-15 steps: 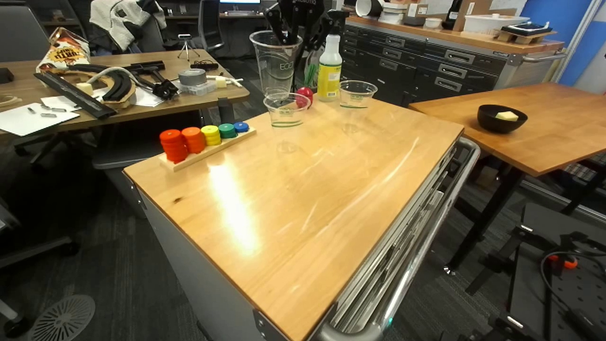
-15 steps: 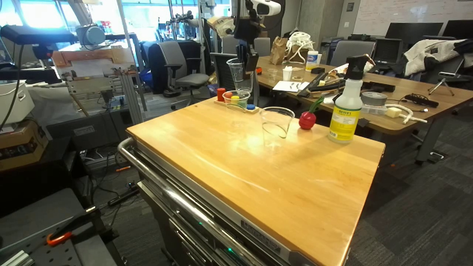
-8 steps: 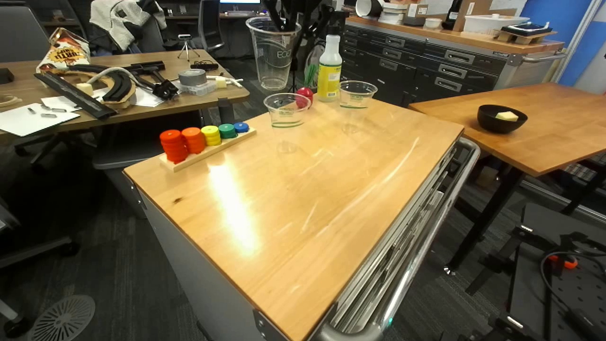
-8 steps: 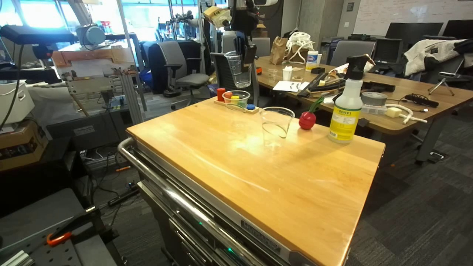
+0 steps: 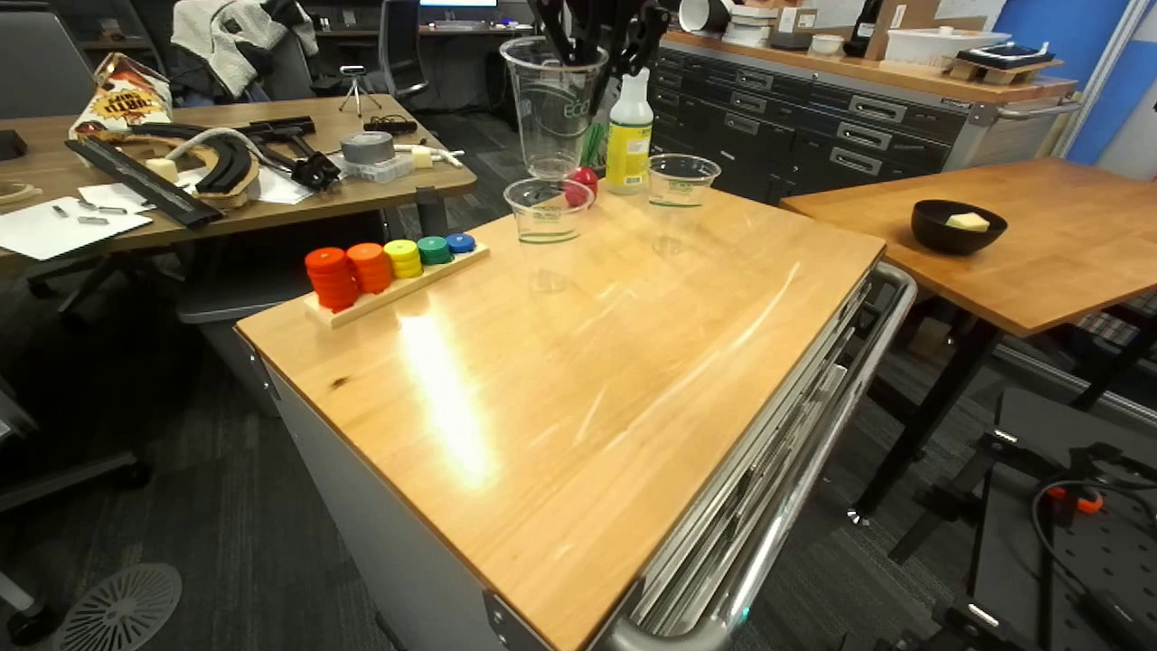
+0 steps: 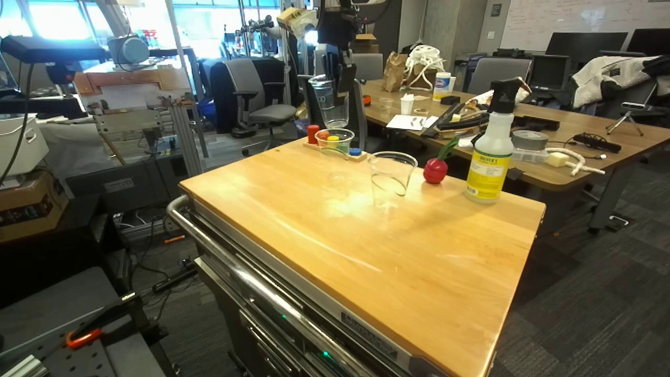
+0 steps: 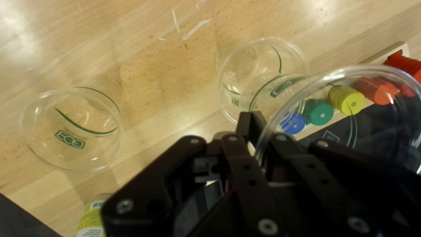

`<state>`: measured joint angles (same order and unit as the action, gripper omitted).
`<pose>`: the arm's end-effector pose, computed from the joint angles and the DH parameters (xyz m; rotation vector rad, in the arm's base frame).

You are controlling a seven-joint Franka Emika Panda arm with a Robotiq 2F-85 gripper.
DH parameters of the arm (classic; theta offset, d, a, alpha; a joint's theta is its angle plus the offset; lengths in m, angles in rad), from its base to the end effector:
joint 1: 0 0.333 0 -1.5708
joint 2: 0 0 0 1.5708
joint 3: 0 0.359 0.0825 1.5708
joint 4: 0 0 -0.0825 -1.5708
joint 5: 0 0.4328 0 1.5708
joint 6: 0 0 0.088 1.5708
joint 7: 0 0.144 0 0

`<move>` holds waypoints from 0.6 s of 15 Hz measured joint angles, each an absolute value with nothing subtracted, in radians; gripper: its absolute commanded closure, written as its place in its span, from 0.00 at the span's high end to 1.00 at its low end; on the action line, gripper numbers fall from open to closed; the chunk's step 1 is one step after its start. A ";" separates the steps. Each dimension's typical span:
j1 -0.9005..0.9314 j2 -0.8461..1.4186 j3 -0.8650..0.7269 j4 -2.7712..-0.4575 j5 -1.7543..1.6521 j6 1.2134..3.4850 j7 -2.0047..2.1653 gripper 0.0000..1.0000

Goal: Stack the three cups

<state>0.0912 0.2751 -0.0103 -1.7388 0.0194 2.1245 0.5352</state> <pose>0.7042 0.0591 0.4117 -3.0080 0.7092 -0.1564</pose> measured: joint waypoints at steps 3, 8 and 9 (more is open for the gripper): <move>0.091 0.280 -0.007 -1.771 0.022 2.131 0.518 0.01; 0.091 0.301 -0.007 -1.800 0.022 2.194 0.506 0.09; 0.091 0.303 -0.007 -1.801 0.022 2.206 0.502 0.32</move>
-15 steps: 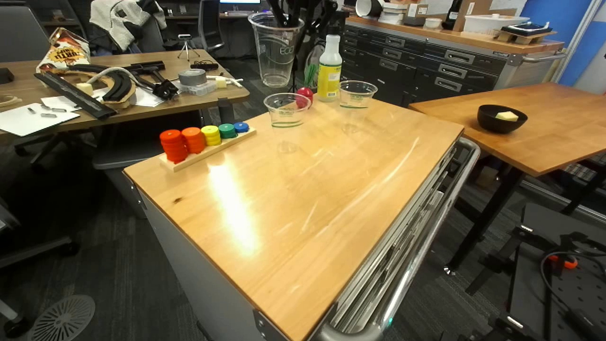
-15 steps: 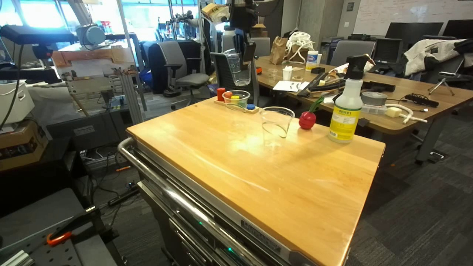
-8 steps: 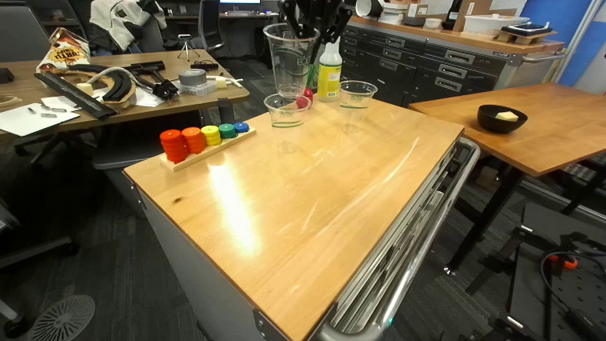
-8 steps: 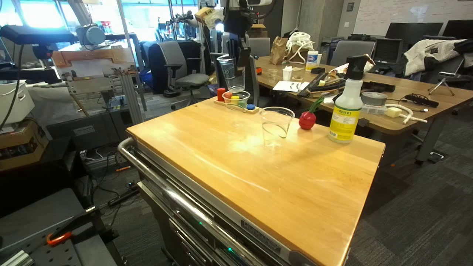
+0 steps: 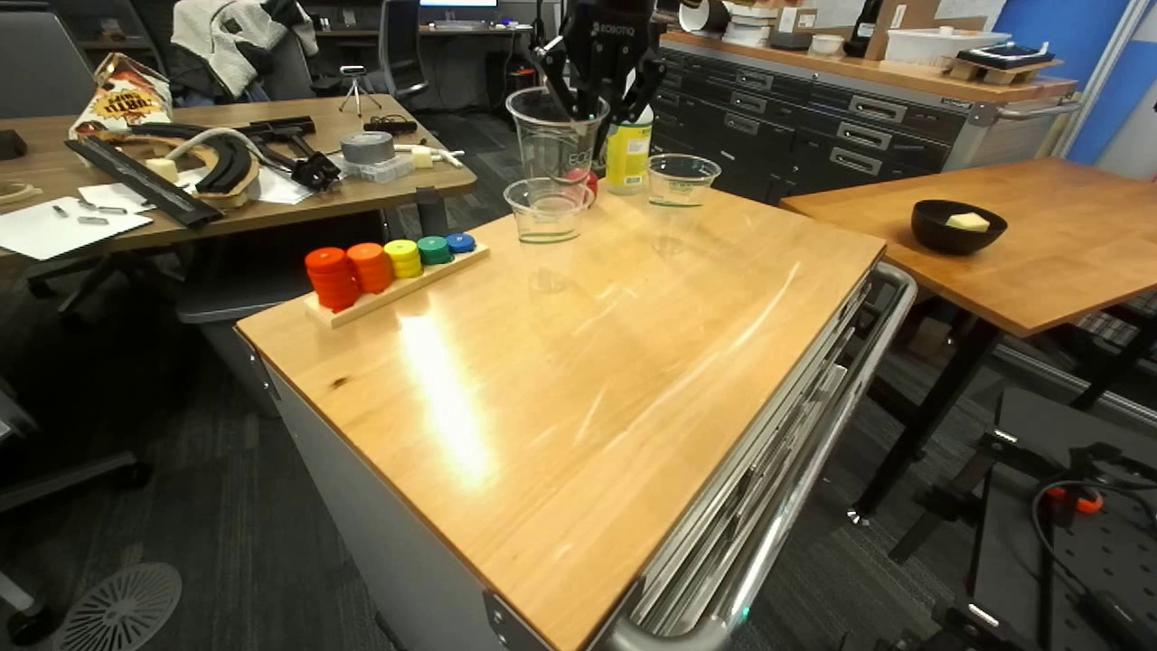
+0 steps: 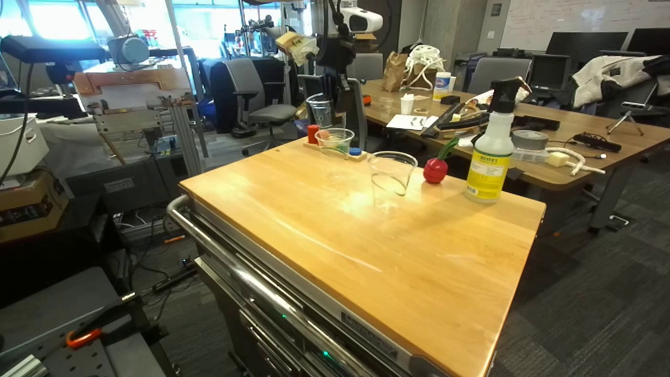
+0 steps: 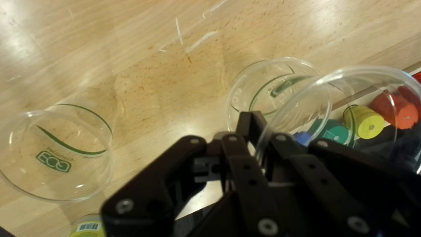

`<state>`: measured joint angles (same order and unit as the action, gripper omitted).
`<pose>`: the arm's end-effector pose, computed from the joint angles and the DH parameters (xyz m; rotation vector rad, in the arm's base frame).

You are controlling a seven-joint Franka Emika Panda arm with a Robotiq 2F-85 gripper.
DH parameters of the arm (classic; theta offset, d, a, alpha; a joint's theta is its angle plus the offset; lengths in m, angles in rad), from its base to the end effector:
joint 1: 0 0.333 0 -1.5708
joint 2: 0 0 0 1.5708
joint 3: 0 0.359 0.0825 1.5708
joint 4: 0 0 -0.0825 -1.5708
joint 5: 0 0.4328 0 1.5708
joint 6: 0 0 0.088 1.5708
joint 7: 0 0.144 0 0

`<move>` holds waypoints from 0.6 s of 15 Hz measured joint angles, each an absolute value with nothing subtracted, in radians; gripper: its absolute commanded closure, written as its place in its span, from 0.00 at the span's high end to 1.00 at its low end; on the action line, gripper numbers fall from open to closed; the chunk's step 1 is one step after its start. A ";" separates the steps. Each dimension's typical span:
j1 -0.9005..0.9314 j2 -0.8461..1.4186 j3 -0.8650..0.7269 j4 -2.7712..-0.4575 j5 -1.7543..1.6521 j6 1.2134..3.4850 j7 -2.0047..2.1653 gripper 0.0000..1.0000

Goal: Stack the three cups

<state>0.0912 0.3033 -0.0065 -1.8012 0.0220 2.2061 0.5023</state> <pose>0.7000 0.0611 0.3675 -3.0222 0.6590 -0.1432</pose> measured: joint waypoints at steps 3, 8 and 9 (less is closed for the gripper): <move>0.091 0.310 -0.007 -1.802 0.023 2.230 0.494 0.43; 0.091 0.312 -0.006 -1.801 0.030 2.233 0.480 0.81; 0.091 0.312 -0.006 -1.801 0.032 2.233 0.478 0.88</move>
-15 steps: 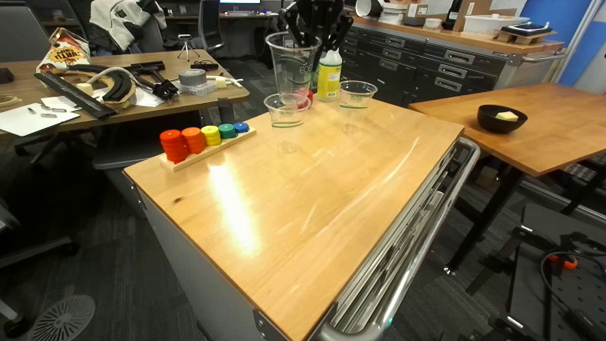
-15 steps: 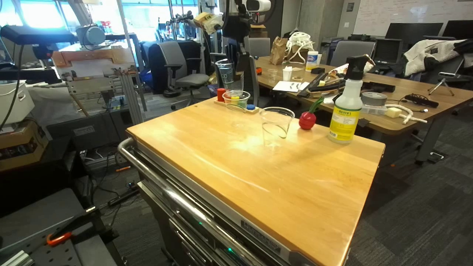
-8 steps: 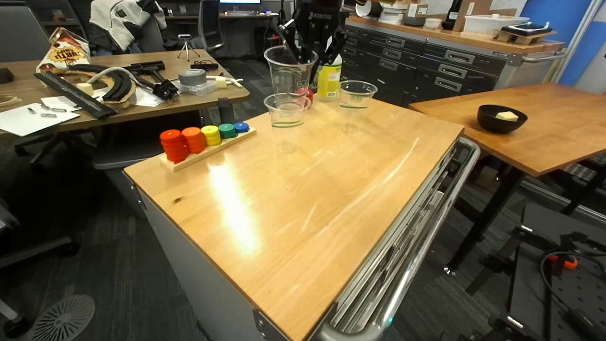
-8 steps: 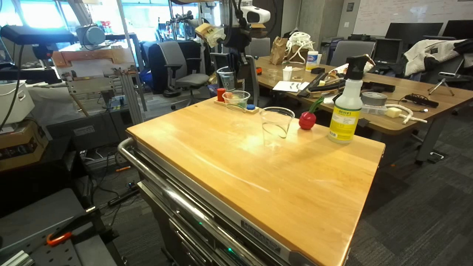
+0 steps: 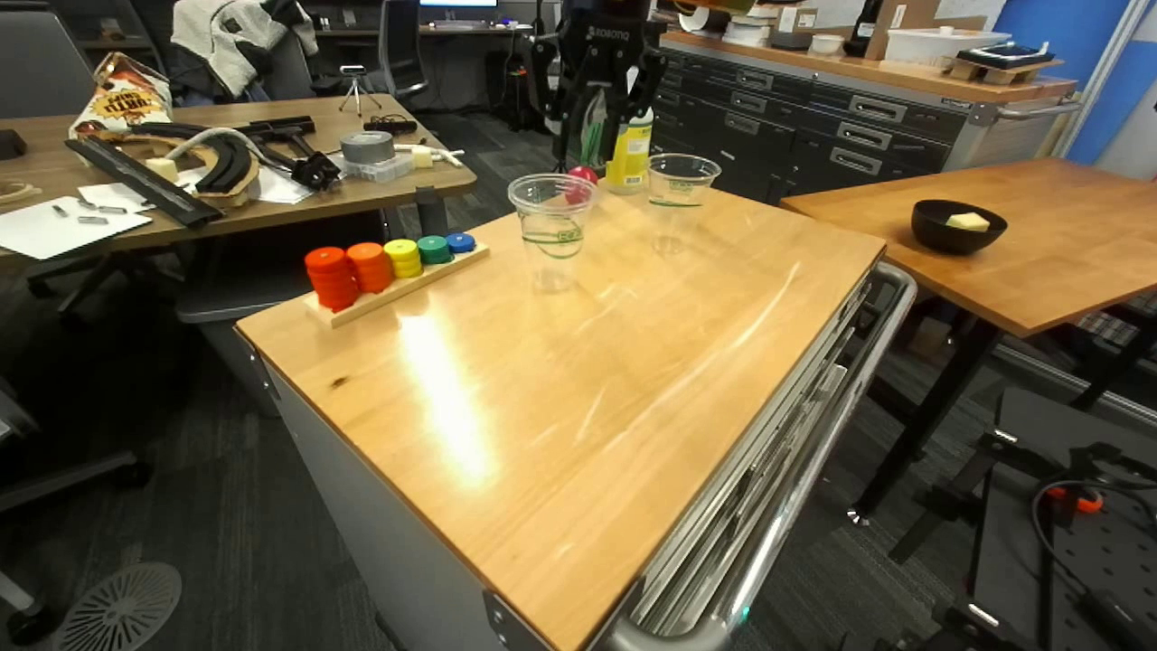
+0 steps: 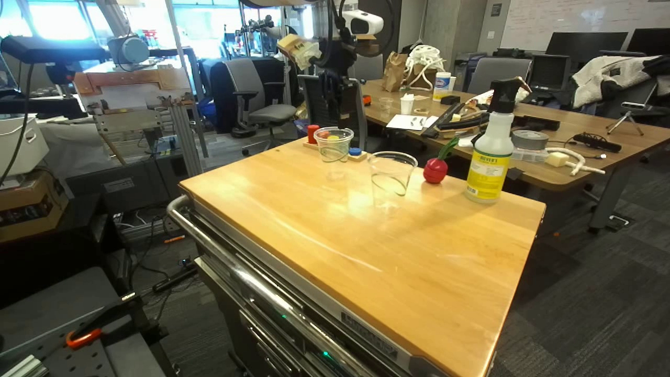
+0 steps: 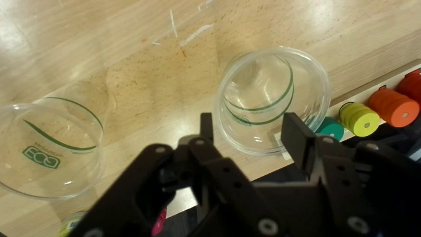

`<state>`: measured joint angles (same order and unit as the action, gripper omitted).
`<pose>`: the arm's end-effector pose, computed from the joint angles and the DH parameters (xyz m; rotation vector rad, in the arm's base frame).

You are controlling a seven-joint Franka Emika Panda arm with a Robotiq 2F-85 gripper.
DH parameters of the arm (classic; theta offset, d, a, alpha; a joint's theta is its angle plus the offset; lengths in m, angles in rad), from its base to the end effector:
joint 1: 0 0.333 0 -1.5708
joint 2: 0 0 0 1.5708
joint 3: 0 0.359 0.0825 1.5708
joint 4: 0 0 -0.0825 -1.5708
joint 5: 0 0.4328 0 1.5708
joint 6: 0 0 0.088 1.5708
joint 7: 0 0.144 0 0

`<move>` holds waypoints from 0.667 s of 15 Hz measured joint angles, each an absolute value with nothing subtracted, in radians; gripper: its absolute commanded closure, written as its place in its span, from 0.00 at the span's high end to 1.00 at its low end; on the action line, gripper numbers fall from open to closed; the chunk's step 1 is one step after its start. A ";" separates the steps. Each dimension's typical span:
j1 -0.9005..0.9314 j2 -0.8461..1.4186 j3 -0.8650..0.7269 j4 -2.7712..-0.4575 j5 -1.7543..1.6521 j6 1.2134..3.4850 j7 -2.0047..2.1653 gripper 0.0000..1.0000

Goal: Stack the three cups

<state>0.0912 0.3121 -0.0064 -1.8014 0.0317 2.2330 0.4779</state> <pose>0.7038 0.0620 0.3640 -3.0160 0.6281 -0.1667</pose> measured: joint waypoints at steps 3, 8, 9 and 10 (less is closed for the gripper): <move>0.091 0.309 -0.006 -1.801 0.032 2.235 0.474 1.00; 0.090 0.296 -0.046 -1.802 -0.066 2.277 0.504 1.00; 0.089 0.289 -0.063 -1.802 -0.090 2.285 0.515 1.00; 0.085 0.281 -0.081 -1.803 -0.113 2.286 0.526 1.00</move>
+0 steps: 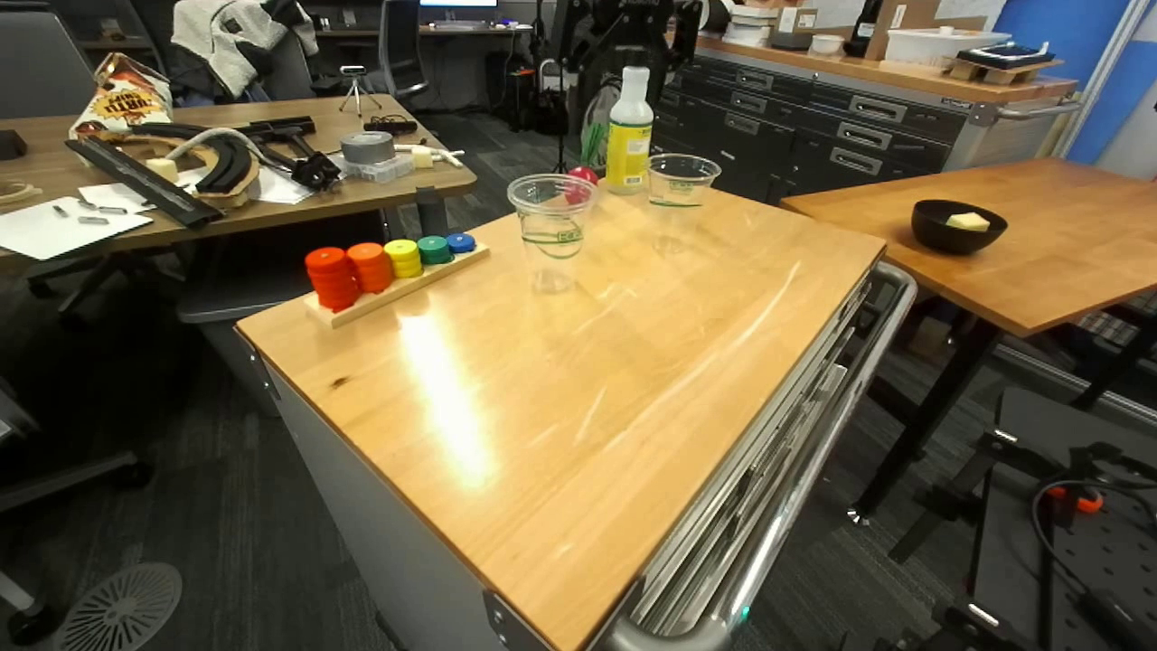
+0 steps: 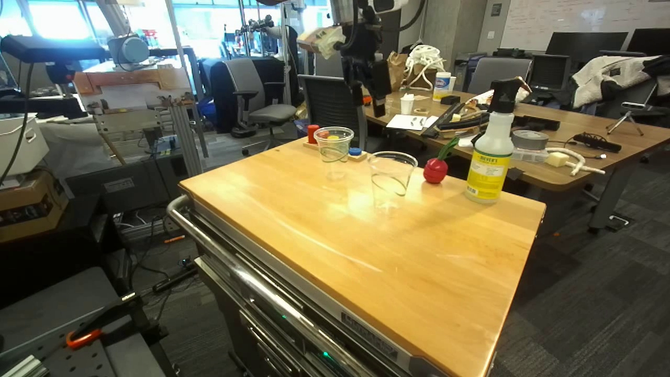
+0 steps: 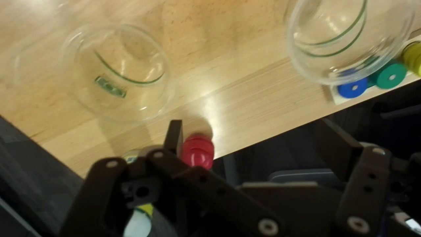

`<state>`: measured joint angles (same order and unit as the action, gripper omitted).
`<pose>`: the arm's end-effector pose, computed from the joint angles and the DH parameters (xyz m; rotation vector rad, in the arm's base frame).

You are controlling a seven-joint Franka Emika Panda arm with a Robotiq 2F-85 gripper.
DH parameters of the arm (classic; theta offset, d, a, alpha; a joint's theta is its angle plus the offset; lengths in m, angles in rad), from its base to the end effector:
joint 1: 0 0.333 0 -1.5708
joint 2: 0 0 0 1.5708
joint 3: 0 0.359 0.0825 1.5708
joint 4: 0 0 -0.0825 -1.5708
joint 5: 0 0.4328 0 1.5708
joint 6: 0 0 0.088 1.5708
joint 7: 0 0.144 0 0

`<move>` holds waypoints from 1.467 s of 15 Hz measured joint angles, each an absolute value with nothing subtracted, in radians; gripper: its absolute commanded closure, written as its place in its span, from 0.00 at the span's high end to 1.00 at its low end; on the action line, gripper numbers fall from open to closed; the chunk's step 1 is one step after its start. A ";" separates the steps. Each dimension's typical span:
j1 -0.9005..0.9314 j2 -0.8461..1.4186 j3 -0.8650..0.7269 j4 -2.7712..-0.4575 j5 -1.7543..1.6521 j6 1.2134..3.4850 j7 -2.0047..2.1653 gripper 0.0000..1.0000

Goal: Stack the three cups

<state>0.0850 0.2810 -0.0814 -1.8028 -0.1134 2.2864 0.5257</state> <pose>0.7117 0.0004 0.3922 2.9866 -0.6849 0.3474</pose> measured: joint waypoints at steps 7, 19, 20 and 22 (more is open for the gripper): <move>-0.018 0.208 -0.165 -1.860 -0.139 2.223 0.499 1.00; -0.082 0.182 -0.150 -2.029 0.051 2.215 0.278 1.00; -0.082 0.185 -0.147 -2.038 0.057 2.234 0.278 1.00; -0.082 0.192 -0.140 -2.050 0.065 2.281 0.278 1.00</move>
<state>-0.0824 0.1922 -0.1405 -2.0498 0.0655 2.2812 0.2777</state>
